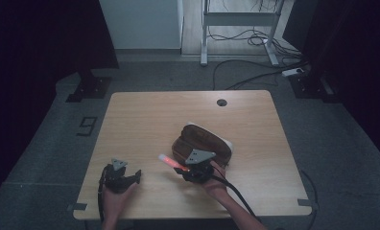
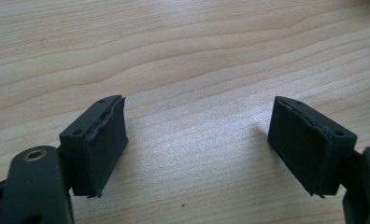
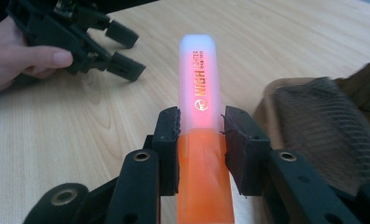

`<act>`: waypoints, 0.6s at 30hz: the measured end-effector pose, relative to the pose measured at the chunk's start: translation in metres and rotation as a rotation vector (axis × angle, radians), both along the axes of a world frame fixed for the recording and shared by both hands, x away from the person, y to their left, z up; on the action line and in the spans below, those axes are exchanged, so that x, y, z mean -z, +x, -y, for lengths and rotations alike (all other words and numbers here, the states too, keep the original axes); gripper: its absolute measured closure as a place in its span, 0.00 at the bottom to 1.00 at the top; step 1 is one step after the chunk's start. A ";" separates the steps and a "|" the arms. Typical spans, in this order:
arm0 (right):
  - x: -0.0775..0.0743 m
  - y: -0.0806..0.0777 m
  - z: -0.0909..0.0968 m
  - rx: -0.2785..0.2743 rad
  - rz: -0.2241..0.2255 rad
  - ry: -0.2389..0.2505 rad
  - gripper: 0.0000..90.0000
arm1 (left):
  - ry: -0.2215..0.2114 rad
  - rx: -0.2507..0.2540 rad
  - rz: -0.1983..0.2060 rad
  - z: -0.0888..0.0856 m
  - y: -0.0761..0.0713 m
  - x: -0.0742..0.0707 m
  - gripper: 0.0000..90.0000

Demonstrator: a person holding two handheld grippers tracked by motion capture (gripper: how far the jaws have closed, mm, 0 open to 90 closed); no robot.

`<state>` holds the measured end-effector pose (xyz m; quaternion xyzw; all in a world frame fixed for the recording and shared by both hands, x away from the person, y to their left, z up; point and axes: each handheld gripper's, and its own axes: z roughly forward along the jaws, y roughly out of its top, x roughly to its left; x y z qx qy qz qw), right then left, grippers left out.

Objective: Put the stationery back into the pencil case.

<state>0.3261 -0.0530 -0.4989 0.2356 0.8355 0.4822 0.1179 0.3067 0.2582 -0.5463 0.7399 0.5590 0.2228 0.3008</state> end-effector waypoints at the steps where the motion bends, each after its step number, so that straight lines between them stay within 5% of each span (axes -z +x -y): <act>1: -0.001 0.001 0.002 0.006 0.001 0.005 0.73 | 0.000 0.000 0.000 0.000 0.000 0.000 0.22; 18: -0.021 0.017 0.043 0.111 0.024 0.064 0.73 | -0.001 0.000 0.000 0.000 0.000 0.000 0.22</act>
